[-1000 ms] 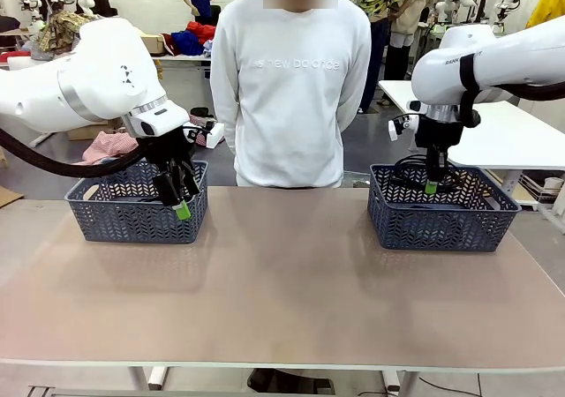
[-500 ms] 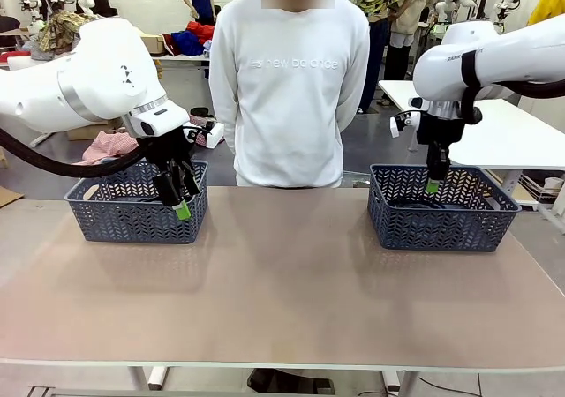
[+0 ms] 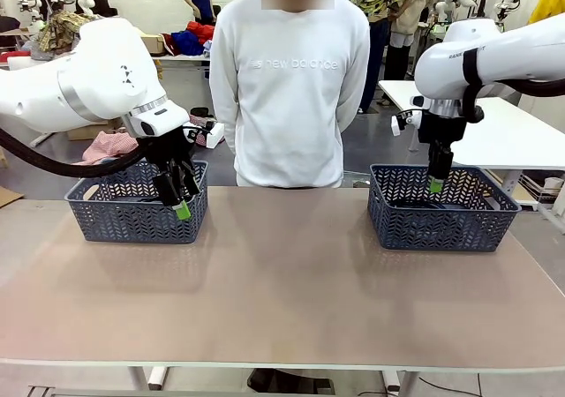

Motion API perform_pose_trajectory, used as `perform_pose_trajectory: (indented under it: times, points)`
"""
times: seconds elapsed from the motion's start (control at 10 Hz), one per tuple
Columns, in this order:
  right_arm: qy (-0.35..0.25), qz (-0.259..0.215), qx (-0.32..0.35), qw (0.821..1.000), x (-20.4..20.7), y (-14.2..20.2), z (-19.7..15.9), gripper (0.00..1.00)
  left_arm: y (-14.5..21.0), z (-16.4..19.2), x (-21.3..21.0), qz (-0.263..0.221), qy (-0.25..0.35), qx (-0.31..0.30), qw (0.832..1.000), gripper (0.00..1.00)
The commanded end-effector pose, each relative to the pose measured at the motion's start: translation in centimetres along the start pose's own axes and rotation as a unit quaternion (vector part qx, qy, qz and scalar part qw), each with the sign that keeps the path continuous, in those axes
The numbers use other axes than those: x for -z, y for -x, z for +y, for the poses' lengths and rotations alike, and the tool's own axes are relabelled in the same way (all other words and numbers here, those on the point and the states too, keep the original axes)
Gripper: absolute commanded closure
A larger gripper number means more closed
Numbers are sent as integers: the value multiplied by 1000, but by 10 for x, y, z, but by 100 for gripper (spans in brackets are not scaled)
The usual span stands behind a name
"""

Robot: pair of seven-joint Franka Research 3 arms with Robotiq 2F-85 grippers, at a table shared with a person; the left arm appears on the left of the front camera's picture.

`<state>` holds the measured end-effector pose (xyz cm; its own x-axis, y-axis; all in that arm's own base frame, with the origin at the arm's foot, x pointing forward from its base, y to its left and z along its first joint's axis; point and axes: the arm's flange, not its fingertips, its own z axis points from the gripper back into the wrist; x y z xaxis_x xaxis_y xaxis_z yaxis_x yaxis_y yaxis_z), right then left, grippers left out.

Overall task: Organize the cables according to human instructions.
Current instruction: Pick up a bundle of cables and place it in the basket indicated by the human.

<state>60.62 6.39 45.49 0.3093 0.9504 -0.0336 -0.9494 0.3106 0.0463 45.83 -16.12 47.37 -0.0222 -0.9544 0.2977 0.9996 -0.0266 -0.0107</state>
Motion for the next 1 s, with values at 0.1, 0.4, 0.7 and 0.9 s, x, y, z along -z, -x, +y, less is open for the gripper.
perform_pose_trajectory:
  times: [0.1,0.4,0.7,0.9]
  points:
    - [-7,-6,18,1000,-8,0,2,0,1,-1,-2,-1,-5,-1,1000,0]
    - [-6,-18,54,998,-7,3,1,0,1,-1,-2,-1,-5,-1,1000,0]
    - [0,-2,15,1000,-3,1,0,0,1,-1,-2,-1,-5,-1,1000,0]
    - [0,-2,15,1000,-3,1,0,0,1,-1,-2,-1,-5,-1,1000,0]
